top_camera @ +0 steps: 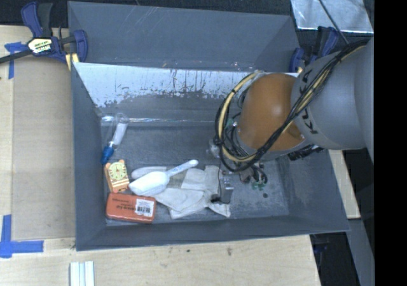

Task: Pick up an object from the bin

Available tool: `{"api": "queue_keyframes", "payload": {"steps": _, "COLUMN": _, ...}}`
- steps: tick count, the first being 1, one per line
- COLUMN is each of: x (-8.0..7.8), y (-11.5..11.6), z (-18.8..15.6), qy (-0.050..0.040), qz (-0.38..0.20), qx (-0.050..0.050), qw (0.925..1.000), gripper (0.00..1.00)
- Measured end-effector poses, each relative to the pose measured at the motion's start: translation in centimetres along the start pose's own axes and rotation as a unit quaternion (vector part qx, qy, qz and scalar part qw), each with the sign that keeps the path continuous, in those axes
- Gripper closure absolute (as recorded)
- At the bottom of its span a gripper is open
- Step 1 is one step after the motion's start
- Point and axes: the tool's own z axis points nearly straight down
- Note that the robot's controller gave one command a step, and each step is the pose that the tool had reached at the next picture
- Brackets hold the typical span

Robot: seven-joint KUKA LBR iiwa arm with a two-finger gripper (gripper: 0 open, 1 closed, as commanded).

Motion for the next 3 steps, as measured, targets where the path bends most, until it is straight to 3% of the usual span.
{"api": "queue_keyframes", "payload": {"steps": 1, "x": -1.5, "y": 3.3, "z": 1.0, "qy": -0.0044, "qz": -0.073, "qx": 0.001, "qw": 0.9973, "gripper": 1.00}}
{"api": "queue_keyframes", "payload": {"steps": 2, "x": -1.5, "y": 3.3, "z": 1.0, "qy": -0.0044, "qz": -0.073, "qx": 0.001, "qw": 0.9973, "gripper": 1.00}}
{"api": "queue_keyframes", "payload": {"steps": 3, "x": -2.6, "y": 2.1, "z": -18.5, "qy": -0.0040, "qz": -0.088, "qx": 0.001, "qw": 0.9961, "gripper": 1.00}}
